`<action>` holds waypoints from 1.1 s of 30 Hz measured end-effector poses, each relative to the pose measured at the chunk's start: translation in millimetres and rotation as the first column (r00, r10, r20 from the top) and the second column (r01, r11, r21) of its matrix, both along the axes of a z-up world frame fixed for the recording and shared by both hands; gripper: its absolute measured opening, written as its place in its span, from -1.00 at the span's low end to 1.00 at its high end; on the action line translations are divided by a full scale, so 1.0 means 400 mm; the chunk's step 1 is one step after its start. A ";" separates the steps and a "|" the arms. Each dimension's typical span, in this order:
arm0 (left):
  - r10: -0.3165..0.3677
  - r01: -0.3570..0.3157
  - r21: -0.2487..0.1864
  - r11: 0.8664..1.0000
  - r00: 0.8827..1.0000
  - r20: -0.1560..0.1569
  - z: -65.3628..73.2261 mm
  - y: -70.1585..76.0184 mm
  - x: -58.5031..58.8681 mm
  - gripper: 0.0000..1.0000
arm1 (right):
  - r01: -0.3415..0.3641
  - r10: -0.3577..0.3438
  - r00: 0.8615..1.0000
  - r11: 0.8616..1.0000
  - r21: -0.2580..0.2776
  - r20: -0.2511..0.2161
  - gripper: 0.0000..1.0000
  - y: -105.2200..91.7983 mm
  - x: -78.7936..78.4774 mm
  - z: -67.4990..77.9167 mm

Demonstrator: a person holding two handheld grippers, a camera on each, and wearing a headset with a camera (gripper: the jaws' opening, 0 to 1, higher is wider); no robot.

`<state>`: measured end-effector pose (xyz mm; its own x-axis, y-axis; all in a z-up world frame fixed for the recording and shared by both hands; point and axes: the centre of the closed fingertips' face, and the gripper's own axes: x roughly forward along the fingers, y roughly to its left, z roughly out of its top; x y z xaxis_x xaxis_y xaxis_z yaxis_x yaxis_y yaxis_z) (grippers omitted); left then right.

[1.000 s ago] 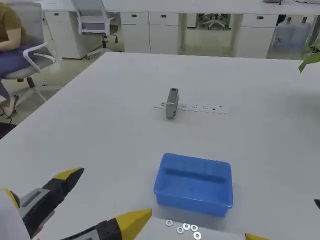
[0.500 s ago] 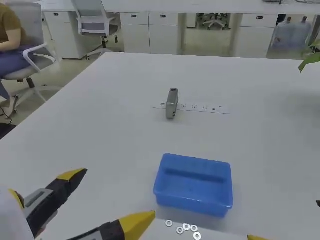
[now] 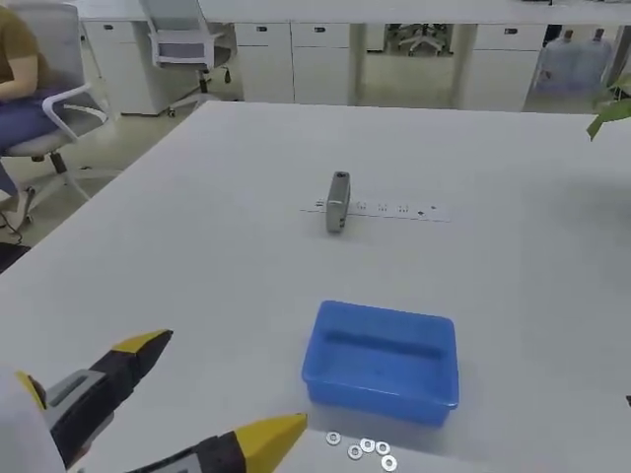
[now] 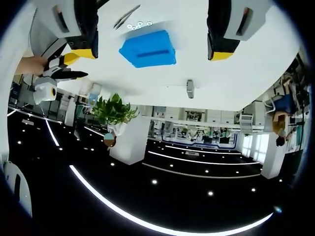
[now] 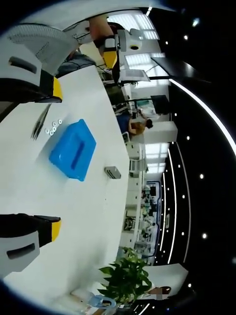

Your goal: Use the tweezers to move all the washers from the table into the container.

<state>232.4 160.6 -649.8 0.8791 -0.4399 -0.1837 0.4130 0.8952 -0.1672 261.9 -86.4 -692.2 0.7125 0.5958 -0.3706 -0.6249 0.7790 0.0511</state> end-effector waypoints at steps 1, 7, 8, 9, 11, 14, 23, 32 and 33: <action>0.000 0.000 0.000 1.000 1.000 -0.001 0.000 -0.001 0.000 0.87 | 0.000 0.000 1.000 1.000 0.000 0.000 0.88 0.000 0.000 0.000; -0.011 0.012 0.013 1.000 1.000 -0.018 -0.014 -0.012 0.003 0.86 | -0.003 0.003 1.000 1.000 -0.002 -0.011 0.85 -0.003 -0.001 -0.005; -0.013 0.013 0.010 1.000 1.000 -0.016 -0.010 -0.017 0.005 0.86 | -0.002 0.002 1.000 1.000 -0.002 -0.012 0.85 -0.004 -0.001 -0.006; -0.013 0.013 0.008 1.000 1.000 -0.017 -0.012 -0.012 0.008 0.86 | -0.002 0.002 1.000 1.000 -0.003 -0.013 0.84 -0.004 -0.001 -0.007; -0.015 0.015 0.008 1.000 1.000 -0.014 -0.007 -0.018 0.013 0.86 | 0.000 0.000 1.000 1.000 -0.006 -0.012 0.84 -0.006 -0.001 -0.008; -0.017 0.017 0.014 1.000 1.000 -0.016 -0.009 -0.011 0.026 0.86 | 0.006 -0.006 1.000 1.000 -0.014 -0.013 0.83 -0.009 0.001 -0.011; -0.052 0.054 0.033 0.998 0.997 -0.061 -0.033 -0.040 0.032 0.79 | 0.024 -0.025 0.999 0.999 -0.033 -0.023 0.78 -0.022 -0.006 -0.026; -0.176 0.185 0.054 0.981 0.974 -0.145 -0.088 -0.125 0.068 0.62 | 0.028 -0.035 0.997 0.995 -0.100 -0.063 0.72 -0.037 0.007 -0.055; -0.195 0.207 0.059 0.977 0.968 -0.159 -0.097 -0.133 0.070 0.58 | 0.020 -0.027 0.998 0.994 -0.112 -0.061 0.69 -0.035 0.009 -0.056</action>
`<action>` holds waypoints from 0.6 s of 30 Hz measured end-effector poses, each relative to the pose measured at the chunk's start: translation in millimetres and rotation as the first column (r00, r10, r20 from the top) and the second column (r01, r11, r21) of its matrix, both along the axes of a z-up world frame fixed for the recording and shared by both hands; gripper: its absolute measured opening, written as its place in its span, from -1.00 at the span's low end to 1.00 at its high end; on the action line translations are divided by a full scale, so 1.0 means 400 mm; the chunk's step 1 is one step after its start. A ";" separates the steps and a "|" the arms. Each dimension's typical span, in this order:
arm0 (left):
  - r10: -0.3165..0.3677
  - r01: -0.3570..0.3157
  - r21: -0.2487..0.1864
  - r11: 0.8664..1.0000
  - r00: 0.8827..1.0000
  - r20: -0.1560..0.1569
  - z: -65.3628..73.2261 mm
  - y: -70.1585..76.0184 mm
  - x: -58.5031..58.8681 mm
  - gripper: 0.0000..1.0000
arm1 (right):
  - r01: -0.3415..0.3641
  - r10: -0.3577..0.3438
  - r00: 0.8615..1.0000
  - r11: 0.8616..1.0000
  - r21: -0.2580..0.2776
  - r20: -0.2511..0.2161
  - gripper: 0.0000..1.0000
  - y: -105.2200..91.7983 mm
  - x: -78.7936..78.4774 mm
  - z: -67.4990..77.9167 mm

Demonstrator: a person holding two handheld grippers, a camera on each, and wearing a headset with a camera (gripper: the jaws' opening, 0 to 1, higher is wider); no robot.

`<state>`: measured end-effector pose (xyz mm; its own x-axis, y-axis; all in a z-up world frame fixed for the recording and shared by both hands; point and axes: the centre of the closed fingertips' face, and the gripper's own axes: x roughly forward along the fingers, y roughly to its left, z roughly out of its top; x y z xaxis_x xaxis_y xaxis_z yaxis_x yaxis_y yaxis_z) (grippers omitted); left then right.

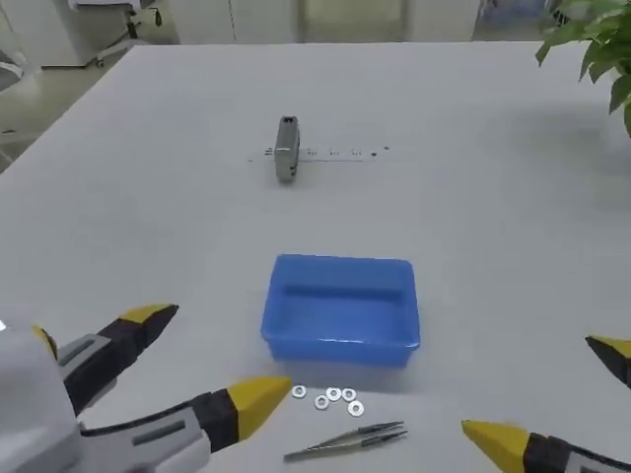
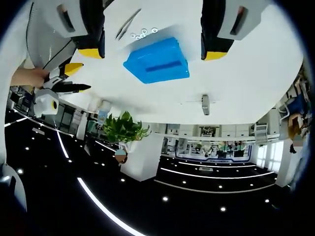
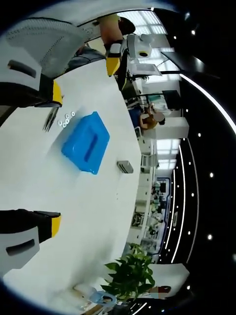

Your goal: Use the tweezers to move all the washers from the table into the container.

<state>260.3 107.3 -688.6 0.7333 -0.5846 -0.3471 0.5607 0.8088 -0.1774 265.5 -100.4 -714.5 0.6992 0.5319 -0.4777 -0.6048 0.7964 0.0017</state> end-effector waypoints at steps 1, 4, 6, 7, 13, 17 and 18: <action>-0.040 0.041 0.010 0.999 0.999 -0.021 -0.015 -0.015 0.001 0.52 | -0.011 0.011 1.000 1.000 -0.013 -0.004 0.63 0.002 0.000 -0.003; -0.136 0.139 0.041 0.989 0.989 -0.060 -0.048 -0.046 0.002 0.29 | -0.073 0.072 0.997 0.996 -0.046 -0.031 0.34 0.021 -0.008 -0.016; -0.208 0.214 0.063 0.975 0.974 -0.087 -0.073 -0.065 0.000 0.16 | -0.106 0.103 0.993 0.993 -0.060 -0.050 0.13 0.035 -0.017 -0.028; -0.224 0.231 0.067 0.971 0.970 -0.094 -0.078 -0.070 -0.002 0.05 | -0.121 0.117 0.991 0.991 -0.064 -0.061 -0.02 0.042 -0.022 -0.033; -0.396 0.421 0.136 0.897 0.900 -0.181 -0.153 -0.099 -0.031 -0.37 | -0.188 0.177 0.979 0.976 -0.113 -0.096 -0.35 0.092 -0.046 -0.069; -0.471 0.521 0.221 0.824 0.848 -0.244 -0.210 -0.097 -0.059 -0.54 | -0.218 0.204 0.972 0.968 -0.124 -0.118 -0.43 0.123 -0.061 -0.089; -0.481 0.538 0.235 0.809 0.837 -0.261 -0.222 -0.095 -0.066 -0.62 | -0.226 0.211 0.970 0.966 -0.129 -0.122 -0.44 0.128 -0.065 -0.093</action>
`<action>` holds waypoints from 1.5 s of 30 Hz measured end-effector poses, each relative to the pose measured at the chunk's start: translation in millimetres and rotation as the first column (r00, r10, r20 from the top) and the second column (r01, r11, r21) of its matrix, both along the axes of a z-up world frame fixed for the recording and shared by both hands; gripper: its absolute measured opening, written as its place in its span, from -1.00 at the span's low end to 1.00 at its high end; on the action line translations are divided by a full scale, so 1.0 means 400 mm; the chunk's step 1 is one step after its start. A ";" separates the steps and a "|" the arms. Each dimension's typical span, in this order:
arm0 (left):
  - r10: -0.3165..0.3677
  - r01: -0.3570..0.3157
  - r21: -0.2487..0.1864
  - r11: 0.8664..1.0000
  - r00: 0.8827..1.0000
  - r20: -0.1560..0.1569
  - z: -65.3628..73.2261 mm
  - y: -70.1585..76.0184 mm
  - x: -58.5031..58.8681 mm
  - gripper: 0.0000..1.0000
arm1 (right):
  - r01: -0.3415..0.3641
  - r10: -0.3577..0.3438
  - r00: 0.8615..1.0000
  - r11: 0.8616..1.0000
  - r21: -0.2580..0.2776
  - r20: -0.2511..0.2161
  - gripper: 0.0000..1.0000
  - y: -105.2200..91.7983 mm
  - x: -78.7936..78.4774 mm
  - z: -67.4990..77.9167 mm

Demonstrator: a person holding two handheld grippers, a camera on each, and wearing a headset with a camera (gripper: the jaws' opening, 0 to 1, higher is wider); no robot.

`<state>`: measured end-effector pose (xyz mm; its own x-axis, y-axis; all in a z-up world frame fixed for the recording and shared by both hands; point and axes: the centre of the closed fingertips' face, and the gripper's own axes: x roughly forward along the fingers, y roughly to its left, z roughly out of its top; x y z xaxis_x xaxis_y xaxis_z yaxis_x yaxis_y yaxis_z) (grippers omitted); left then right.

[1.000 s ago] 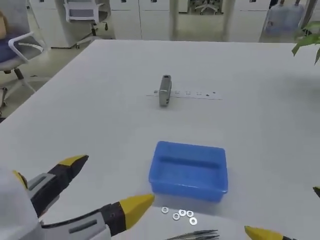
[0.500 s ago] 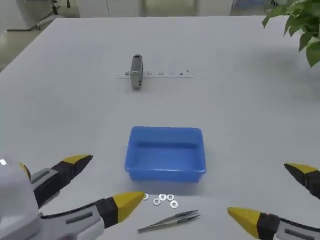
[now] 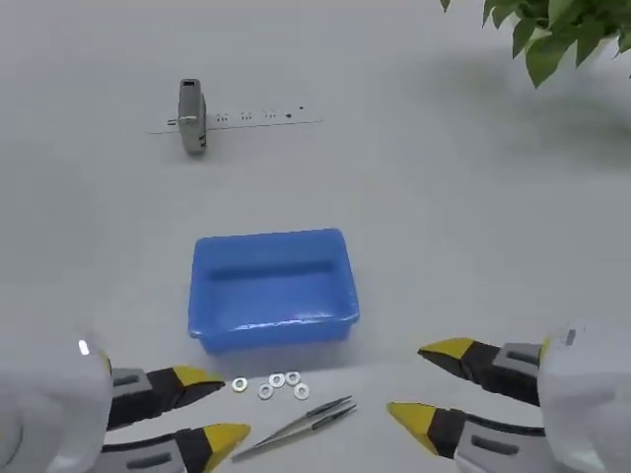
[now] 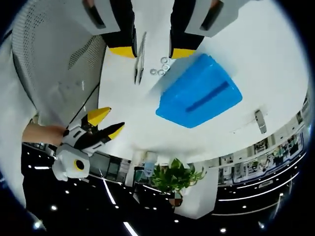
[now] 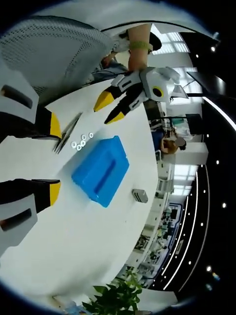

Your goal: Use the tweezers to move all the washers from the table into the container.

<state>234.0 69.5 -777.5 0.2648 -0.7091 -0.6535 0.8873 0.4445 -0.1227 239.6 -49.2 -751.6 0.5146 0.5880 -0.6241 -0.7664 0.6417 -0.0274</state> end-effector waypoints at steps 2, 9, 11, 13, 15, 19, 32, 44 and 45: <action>-0.044 0.044 0.037 0.998 0.999 0.009 -0.020 -0.002 -0.009 -0.72 | -0.015 0.015 1.000 1.000 -0.015 -0.007 -0.45 0.010 -0.008 -0.009; -0.162 0.157 0.196 0.968 0.987 0.008 -0.093 0.000 -0.040 -0.82 | -0.044 0.043 0.999 0.997 -0.061 -0.018 -0.50 0.012 -0.022 -0.023; -0.203 0.192 0.254 0.948 0.979 0.016 -0.110 0.006 -0.046 -0.84 | -0.041 0.039 0.999 0.997 -0.062 -0.021 -0.51 0.009 -0.023 -0.023; -0.223 0.207 0.278 0.938 0.975 0.024 -0.119 0.005 -0.047 -0.90 | -0.038 0.037 0.999 0.997 -0.067 -0.024 -0.52 0.005 -0.024 -0.025; -0.239 0.218 0.296 0.930 0.970 0.036 -0.126 0.004 -0.047 -1.00 | -0.040 0.038 0.999 0.996 -0.074 -0.026 -0.52 0.003 -0.025 -0.026; -0.253 0.226 0.304 0.926 0.966 0.051 -0.125 0.001 -0.040 -1.00 | -0.046 0.044 0.999 0.995 -0.088 -0.023 -0.53 0.001 -0.026 -0.025; -0.290 0.256 0.239 0.937 0.949 0.121 0.020 -0.021 -0.036 -1.00 | -0.148 0.146 0.989 0.983 -0.104 -0.028 -0.61 0.044 -0.034 -0.041; -0.351 0.311 0.243 0.919 0.926 0.140 0.109 -0.076 -0.064 -1.00 | -0.392 0.389 0.920 0.913 -0.110 -0.054 -0.65 0.144 -0.042 -0.077; -0.353 0.313 0.243 0.918 0.925 0.140 0.114 -0.080 -0.065 -1.00 | -0.430 0.425 0.903 0.897 -0.104 -0.064 -0.65 0.159 -0.049 -0.084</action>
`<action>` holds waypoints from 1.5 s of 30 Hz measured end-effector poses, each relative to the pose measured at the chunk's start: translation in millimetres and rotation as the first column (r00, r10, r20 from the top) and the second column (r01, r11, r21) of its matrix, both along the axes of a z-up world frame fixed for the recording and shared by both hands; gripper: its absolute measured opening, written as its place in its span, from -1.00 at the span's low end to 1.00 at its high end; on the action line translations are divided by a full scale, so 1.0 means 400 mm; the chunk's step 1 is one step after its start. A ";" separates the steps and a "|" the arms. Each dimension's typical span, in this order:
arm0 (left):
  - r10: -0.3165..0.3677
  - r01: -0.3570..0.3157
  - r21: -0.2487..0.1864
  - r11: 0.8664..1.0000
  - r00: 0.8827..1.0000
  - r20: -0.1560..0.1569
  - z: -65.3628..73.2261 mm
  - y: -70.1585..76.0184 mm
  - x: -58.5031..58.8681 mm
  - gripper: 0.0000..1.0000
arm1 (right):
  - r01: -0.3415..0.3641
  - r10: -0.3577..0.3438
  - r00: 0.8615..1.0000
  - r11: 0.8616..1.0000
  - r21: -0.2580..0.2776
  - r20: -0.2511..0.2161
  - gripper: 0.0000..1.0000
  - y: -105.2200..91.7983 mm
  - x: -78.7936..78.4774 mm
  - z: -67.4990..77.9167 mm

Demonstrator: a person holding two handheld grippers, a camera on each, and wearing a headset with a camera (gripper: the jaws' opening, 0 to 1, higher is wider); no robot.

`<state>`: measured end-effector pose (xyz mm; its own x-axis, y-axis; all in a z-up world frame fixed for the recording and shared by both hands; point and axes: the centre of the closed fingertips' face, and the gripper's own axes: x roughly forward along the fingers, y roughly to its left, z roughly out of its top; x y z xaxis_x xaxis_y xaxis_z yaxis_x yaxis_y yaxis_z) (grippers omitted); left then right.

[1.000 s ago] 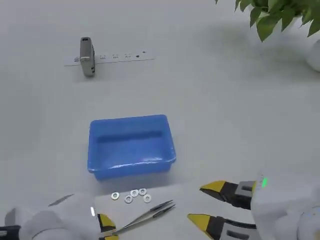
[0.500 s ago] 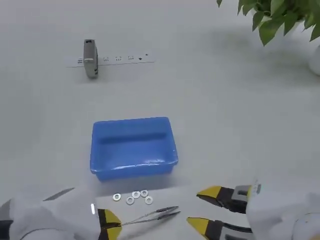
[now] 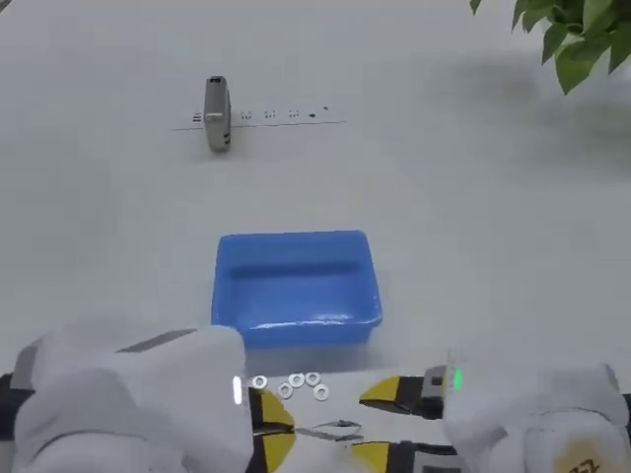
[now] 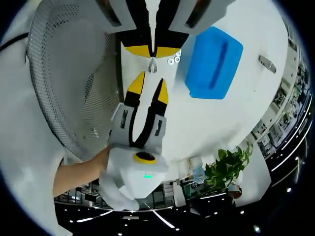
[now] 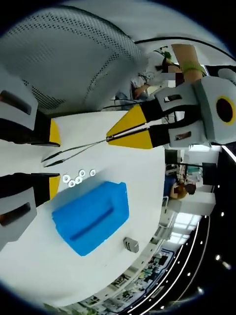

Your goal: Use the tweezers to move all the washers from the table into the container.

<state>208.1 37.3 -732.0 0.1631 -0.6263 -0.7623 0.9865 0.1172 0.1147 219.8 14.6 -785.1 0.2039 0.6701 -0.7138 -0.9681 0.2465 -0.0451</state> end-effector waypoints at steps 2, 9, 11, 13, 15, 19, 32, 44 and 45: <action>0.000 0.000 -0.003 1.000 1.000 0.000 0.001 -0.004 0.003 -1.00 | -0.048 0.048 0.999 0.999 -0.007 -0.003 -0.66 0.017 -0.005 -0.012; -0.022 0.022 0.033 0.999 1.000 0.011 -0.007 0.001 0.030 -1.00 | -0.114 0.115 0.993 0.991 -0.069 0.016 -0.88 0.026 0.023 -0.037; -0.028 0.028 0.038 0.999 1.000 0.011 -0.005 0.002 0.036 -1.00 | -0.116 0.117 0.993 0.991 -0.060 0.012 -0.88 0.029 0.034 -0.035; -0.029 0.029 0.032 0.999 1.000 0.010 0.007 0.000 0.046 -1.00 | -0.110 0.110 0.994 0.993 -0.048 0.013 -0.88 0.033 0.045 -0.029; -0.025 0.025 0.028 0.999 1.000 0.010 0.021 -0.002 0.059 -1.00 | -0.100 0.101 0.995 0.995 -0.018 0.015 -0.88 0.043 0.054 -0.020; -0.019 0.019 0.034 0.999 1.000 0.017 0.032 -0.006 0.083 -1.00 | -0.067 0.067 0.998 0.997 0.027 0.013 -0.87 0.056 0.081 -0.013; -0.031 0.029 0.067 0.997 0.999 0.032 0.037 -0.010 0.117 -1.00 | -0.008 0.013 0.999 0.994 0.110 -0.041 -0.86 0.069 0.102 -0.014; -0.030 0.029 0.034 0.999 0.999 0.017 0.035 -0.023 0.116 -1.00 | 0.012 -0.001 0.997 0.990 0.139 -0.074 -0.84 0.078 0.109 -0.007; -0.032 0.032 0.031 0.999 0.999 0.011 0.035 -0.026 0.117 -1.00 | 0.017 -0.003 0.997 0.986 0.163 -0.083 -0.83 0.085 0.109 0.006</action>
